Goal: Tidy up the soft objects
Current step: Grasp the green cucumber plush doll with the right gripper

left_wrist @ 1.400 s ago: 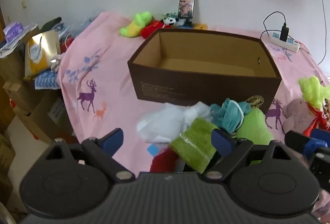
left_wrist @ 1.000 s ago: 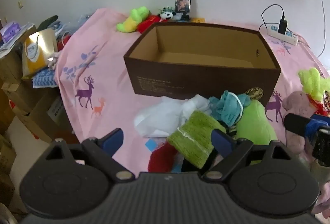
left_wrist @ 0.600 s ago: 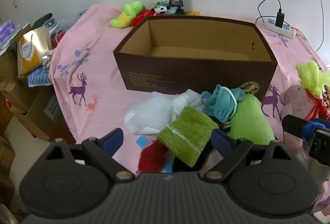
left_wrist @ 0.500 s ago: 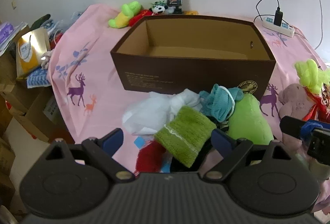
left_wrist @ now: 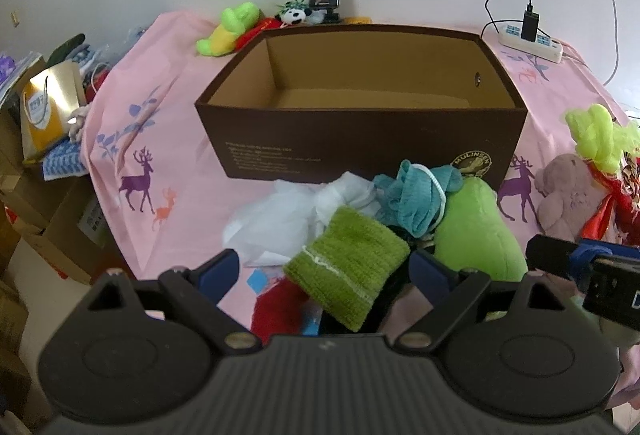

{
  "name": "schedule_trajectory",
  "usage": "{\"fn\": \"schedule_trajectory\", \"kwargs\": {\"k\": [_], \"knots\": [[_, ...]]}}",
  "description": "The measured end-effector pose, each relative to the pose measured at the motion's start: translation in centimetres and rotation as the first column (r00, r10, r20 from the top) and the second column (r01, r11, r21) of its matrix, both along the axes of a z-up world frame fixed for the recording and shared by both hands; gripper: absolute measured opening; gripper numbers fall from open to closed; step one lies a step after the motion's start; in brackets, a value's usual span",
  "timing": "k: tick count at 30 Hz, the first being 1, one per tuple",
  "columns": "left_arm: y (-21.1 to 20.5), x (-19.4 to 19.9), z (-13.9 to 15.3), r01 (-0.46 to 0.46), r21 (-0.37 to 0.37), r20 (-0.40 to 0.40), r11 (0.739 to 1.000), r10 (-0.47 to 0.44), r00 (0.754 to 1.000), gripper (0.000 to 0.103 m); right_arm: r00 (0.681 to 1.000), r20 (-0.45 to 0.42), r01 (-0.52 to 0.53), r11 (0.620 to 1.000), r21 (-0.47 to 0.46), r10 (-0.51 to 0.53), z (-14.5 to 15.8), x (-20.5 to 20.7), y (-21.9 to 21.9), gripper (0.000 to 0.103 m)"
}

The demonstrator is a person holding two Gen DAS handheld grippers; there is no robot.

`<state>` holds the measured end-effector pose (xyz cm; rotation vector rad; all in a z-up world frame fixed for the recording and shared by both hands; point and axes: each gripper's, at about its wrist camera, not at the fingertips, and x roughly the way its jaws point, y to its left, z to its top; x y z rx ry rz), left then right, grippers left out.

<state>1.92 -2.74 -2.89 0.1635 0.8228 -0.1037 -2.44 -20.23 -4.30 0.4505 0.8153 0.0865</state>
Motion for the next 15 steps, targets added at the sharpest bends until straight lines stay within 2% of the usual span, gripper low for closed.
{"fn": "schedule_trajectory", "kwargs": {"k": [2,7,11,15], "knots": [[0.2,0.0,0.0,0.017,-0.018,0.003,1.000,-0.017,1.000,0.091,1.000,-0.007,-0.004,1.000,0.003,0.004,-0.1,0.2,-0.1,0.037],[0.9,-1.4,0.8,0.164,-0.095,0.066,0.982,-0.158,0.985,0.091,1.000,-0.023,-0.007,1.000,0.012,0.007,-0.2,0.9,-0.8,0.037],[0.3,-3.1,0.9,0.329,-0.146,0.118,0.933,-0.314,0.942,0.091,0.999,-0.052,-0.010,0.998,0.061,0.013,-0.6,1.8,-1.7,0.038],[-1.3,-3.7,0.1,0.435,-0.185,0.122,0.881,-0.418,0.900,0.091,0.995,-0.087,-0.036,0.991,0.130,0.047,-0.9,3.2,-2.0,0.038]]}}
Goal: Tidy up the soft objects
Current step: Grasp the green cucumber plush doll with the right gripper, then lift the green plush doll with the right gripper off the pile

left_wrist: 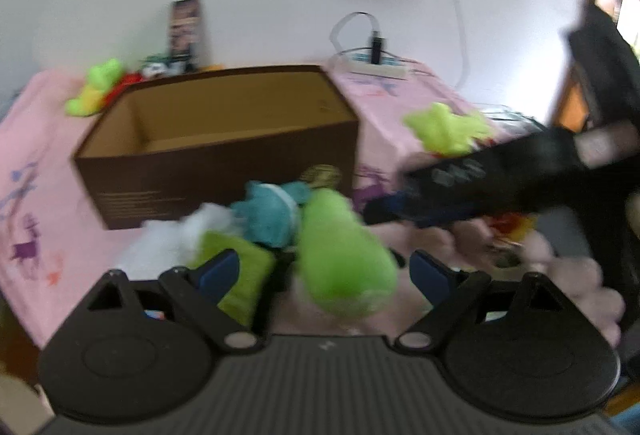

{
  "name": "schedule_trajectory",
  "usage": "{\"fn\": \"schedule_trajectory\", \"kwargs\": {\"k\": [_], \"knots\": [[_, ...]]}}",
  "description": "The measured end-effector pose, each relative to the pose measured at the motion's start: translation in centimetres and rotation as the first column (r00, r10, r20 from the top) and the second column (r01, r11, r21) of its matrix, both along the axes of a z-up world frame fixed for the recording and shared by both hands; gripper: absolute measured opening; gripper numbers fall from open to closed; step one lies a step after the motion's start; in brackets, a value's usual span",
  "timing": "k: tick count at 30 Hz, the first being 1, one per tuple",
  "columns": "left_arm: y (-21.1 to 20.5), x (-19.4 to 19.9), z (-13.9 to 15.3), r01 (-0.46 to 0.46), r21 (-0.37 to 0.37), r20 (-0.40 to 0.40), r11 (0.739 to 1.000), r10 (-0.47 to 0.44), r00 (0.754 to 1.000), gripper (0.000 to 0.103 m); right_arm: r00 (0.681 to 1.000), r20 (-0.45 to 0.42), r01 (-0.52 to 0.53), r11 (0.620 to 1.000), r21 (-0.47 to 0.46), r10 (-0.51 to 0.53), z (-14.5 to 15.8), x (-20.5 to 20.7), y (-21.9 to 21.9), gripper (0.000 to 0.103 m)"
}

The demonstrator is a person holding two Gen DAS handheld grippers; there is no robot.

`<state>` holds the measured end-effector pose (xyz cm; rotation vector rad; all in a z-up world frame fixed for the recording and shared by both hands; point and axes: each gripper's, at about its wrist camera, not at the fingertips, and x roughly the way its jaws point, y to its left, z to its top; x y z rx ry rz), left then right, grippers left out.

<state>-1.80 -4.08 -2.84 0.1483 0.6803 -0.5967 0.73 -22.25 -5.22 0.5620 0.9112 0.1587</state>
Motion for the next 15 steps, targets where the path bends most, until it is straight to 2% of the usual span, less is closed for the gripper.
{"fn": "schedule_trajectory", "kwargs": {"k": [4,7,9,12,14,15], "knots": [[-2.0,0.7,-1.2,0.052,0.002,-0.002,0.999,-0.052,0.999,0.091,0.999,-0.032,-0.035,0.999,0.004,0.035,-0.4,1.4,0.4,0.038],[-2.7,2.1,-2.2,0.047,0.011,-0.032,0.999,-0.047,0.998,0.091,0.997,-0.065,-0.032,0.999,-0.035,0.030,-1.1,2.3,0.4,0.039],[-2.8,2.9,-2.9,0.047,0.001,-0.072,0.999,-0.046,0.996,0.091,0.995,-0.095,-0.041,0.999,0.003,0.041,-1.9,2.8,0.0,0.040],[-2.9,3.2,-3.6,0.053,0.002,-0.081,0.999,-0.053,0.995,0.090,0.990,-0.120,-0.071,0.996,0.057,0.078,-2.4,3.2,-0.2,0.040],[-3.0,3.5,-4.1,0.058,0.004,-0.091,0.998,-0.058,0.994,0.085,0.986,-0.136,-0.092,0.994,0.062,0.100,-2.7,3.5,0.1,0.040],[-3.0,3.6,-4.3,0.068,-0.002,-0.106,0.998,-0.068,0.992,0.080,0.984,-0.142,-0.099,0.992,0.080,0.109,-2.8,3.7,0.2,0.040]]}}
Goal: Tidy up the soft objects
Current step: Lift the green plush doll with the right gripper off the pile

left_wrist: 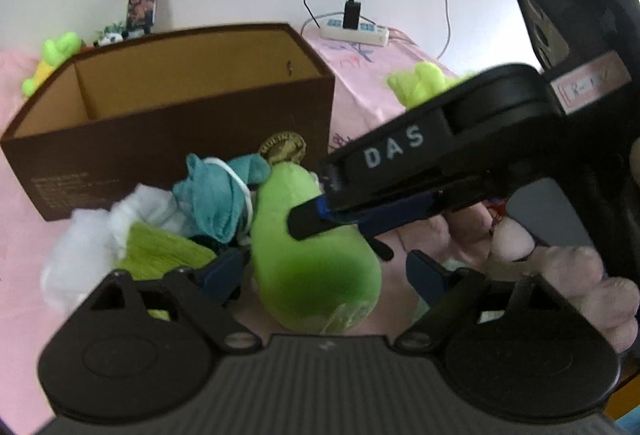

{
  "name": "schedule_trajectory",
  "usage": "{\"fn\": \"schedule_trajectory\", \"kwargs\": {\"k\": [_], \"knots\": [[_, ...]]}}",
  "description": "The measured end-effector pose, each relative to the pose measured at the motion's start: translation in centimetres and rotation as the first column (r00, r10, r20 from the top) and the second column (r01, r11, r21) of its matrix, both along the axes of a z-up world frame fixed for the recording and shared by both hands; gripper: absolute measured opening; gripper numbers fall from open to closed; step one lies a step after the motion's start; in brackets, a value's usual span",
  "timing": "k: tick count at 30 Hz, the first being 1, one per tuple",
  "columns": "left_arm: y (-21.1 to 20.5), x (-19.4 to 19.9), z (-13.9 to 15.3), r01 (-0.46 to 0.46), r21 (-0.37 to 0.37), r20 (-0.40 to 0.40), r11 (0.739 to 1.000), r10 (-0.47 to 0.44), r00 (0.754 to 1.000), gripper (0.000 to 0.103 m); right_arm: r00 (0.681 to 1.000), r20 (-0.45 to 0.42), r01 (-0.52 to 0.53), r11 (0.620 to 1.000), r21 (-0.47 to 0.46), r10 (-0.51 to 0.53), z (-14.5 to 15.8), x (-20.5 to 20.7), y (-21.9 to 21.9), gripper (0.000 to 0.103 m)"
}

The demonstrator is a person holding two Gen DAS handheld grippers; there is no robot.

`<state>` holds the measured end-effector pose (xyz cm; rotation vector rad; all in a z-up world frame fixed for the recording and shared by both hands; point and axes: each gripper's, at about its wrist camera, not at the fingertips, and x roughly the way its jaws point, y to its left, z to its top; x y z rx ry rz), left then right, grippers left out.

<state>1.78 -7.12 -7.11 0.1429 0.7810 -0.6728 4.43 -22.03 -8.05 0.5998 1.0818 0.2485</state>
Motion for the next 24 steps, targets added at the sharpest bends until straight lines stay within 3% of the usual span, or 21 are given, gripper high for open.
{"fn": "schedule_trajectory", "kwargs": {"k": [1,4,7,15,24], "knots": [[-0.1,0.2,-0.3,0.011,0.000,-0.014,1.000,-0.012,1.000,0.068,1.000,-0.011,-0.002,1.000,0.014,0.002,-0.2,0.1,0.0,0.041],[-0.5,-0.2,-0.5,0.008,0.027,0.030,1.000,-0.009,1.000,0.065,1.000,-0.010,-0.003,1.000,0.012,0.003,-0.1,0.2,-0.1,0.040],[-0.5,-0.7,-0.4,0.011,0.032,0.059,0.999,-0.013,0.998,0.054,1.000,-0.013,0.012,1.000,0.029,-0.012,-0.2,0.0,-0.6,0.036],[-0.7,-2.5,1.2,0.033,-0.002,0.102,0.999,-0.032,0.994,0.051,0.998,0.027,0.063,0.997,0.035,-0.064,1.5,-1.9,-1.6,0.032],[-1.9,-3.9,5.9,0.086,-0.065,0.245,0.994,-0.067,0.967,0.050,0.967,0.199,0.158,0.987,0.015,-0.158,6.7,-4.0,-3.4,0.032]]}}
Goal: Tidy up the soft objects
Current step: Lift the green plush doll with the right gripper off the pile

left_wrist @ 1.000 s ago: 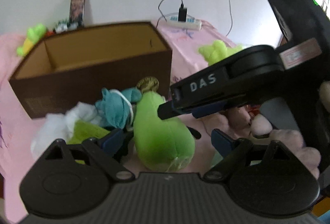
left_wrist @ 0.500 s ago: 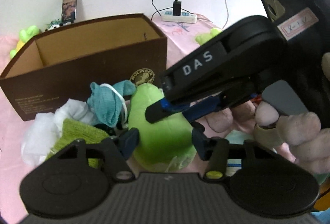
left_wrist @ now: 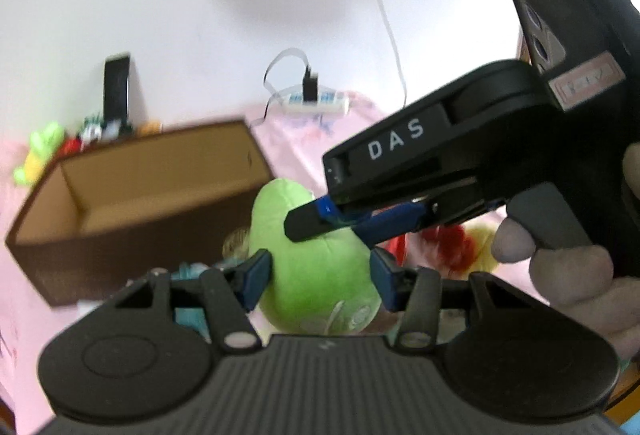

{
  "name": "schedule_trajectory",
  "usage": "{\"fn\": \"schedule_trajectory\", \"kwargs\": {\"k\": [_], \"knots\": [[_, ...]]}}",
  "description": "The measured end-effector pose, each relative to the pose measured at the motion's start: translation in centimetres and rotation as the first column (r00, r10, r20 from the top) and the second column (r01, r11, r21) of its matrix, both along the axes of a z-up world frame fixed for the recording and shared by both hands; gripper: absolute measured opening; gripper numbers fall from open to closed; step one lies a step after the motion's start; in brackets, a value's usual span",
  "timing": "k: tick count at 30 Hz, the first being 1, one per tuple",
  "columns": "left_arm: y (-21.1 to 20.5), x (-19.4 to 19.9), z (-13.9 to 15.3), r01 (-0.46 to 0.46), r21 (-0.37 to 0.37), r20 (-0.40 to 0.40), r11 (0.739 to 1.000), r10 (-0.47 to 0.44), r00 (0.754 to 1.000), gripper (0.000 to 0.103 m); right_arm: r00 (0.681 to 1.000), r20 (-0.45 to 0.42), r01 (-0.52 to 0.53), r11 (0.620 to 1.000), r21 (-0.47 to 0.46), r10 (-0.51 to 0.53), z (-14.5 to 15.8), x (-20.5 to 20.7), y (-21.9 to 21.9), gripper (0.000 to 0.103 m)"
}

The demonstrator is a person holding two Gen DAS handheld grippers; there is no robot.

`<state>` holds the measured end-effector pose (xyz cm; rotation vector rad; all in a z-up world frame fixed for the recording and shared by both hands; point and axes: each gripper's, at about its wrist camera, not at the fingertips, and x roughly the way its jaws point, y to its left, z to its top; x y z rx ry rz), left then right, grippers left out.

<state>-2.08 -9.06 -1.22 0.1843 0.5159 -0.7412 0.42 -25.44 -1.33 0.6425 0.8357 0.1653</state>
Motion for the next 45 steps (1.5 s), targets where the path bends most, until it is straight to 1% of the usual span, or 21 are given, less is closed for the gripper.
{"fn": "schedule_trajectory", "kwargs": {"k": [3,6,8,9,11,14,17,19,20,21,22,24,26,27,29,32,34,36,40,43,45], "knots": [[-0.1,0.2,2.4,0.010,-0.032,0.077,0.999,-0.008,0.997,0.049,0.997,0.077,0.013,1.000,-0.005,-0.013,2.1,0.3,-0.5,0.032],[0.2,1.4,5.4,0.022,-0.073,0.149,0.997,-0.011,0.989,0.047,0.989,0.149,0.006,1.000,0.004,-0.006,4.4,1.9,-0.4,0.032],[0.3,2.3,7.2,0.014,-0.089,0.200,0.996,0.004,0.980,0.046,0.979,0.204,-0.013,1.000,0.011,0.011,5.7,3.3,0.0,0.029],[0.4,3.3,8.1,0.012,-0.089,0.218,0.996,0.008,0.976,0.046,0.972,0.233,-0.015,1.000,-0.006,0.016,6.4,4.0,0.4,0.026],[0.6,5.0,9.1,0.010,-0.101,0.217,0.995,0.012,0.976,0.045,0.965,0.262,-0.013,1.000,-0.026,0.019,7.3,5.8,0.9,0.023],[0.9,8.0,9.5,-0.015,-0.103,0.221,0.995,0.038,0.975,0.045,0.959,0.283,-0.032,0.999,-0.003,0.031,7.1,8.7,1.3,0.021],[1.4,11.6,8.0,-0.021,-0.101,0.178,0.995,0.039,0.983,0.047,0.966,0.258,-0.026,0.999,-0.021,0.031,5.3,11.9,2.0,0.021],[1.6,14.0,6.1,-0.016,-0.086,0.104,0.996,0.025,0.994,0.050,0.978,0.207,-0.029,0.999,-0.017,0.032,3.5,13.3,2.2,0.021],[2.0,14.5,5.2,-0.016,-0.082,0.051,0.997,0.020,0.998,0.037,0.982,0.186,-0.035,0.999,0.021,0.030,3.0,13.2,1.7,0.021],[2.5,14.6,4.4,-0.019,-0.086,0.020,0.996,0.021,1.000,0.030,0.984,0.172,-0.055,0.996,0.073,0.041,2.3,12.8,1.4,0.022],[3.1,14.4,3.6,-0.025,-0.090,0.002,0.996,0.025,1.000,0.032,0.985,0.162,-0.084,0.990,0.109,0.066,1.5,12.3,1.0,0.022],[4.5,13.4,2.4,-0.043,-0.080,-0.037,0.996,0.040,0.999,0.033,0.983,0.162,-0.100,0.989,0.107,0.082,0.7,10.4,0.6,0.023],[6.0,11.9,1.3,-0.071,-0.114,-0.071,0.991,0.064,0.995,0.031,0.983,0.162,-0.105,0.990,0.090,0.089,-0.5,7.5,0.3,0.026],[6.6,10.7,0.7,-0.068,-0.120,-0.084,0.990,0.058,0.995,0.031,0.985,0.142,-0.112,0.989,0.094,0.098,-1.4,6.3,0.2,0.026],[7.1,8.5,-0.3,-0.092,-0.105,-0.079,0.990,0.084,0.993,0.032,0.990,0.081,-0.121,0.986,0.117,0.112,-3.1,4.3,-0.1,0.027],[7.9,5.9,-1.9,-0.094,-0.105,-0.129,0.990,0.080,0.988,0.033,0.990,0.024,-0.137,0.983,0.124,0.135,-4.5,3.0,-0.1,0.027],[7.7,5.4,-2.6,-0.093,-0.084,-0.124,0.992,0.082,0.989,0.033,0.989,0.034,-0.145,0.985,0.096,0.142,-4.5,2.6,0.0,0.027],[7.4,5.1,-2.7,-0.085,-0.063,-0.123,0.994,0.077,0.989,0.032,0.990,0.029,-0.137,0.986,0.096,0.134,-4.6,2.6,0.0,0.027],[7.3,4.7,-2.3,-0.049,-0.071,-0.114,0.996,0.041,0.993,0.032,0.988,0.038,-0.155,0.982,0.108,0.151,-4.8,2.3,-0.2,0.027],[7.7,4.2,-1.7,-0.010,-0.061,-0.116,0.998,0.003,0.993,0.032,0.966,0.007,-0.257,0.962,0.097,0.257,-4.8,1.8,0.4,0.027],[8.2,3.2,-1.5,0.025,-0.046,-0.125,0.999,-0.030,0.992,0.032,0.931,-0.016,-0.362,0.928,0.089,0.364,-4.8,0.9,1.0,0.027]]}}
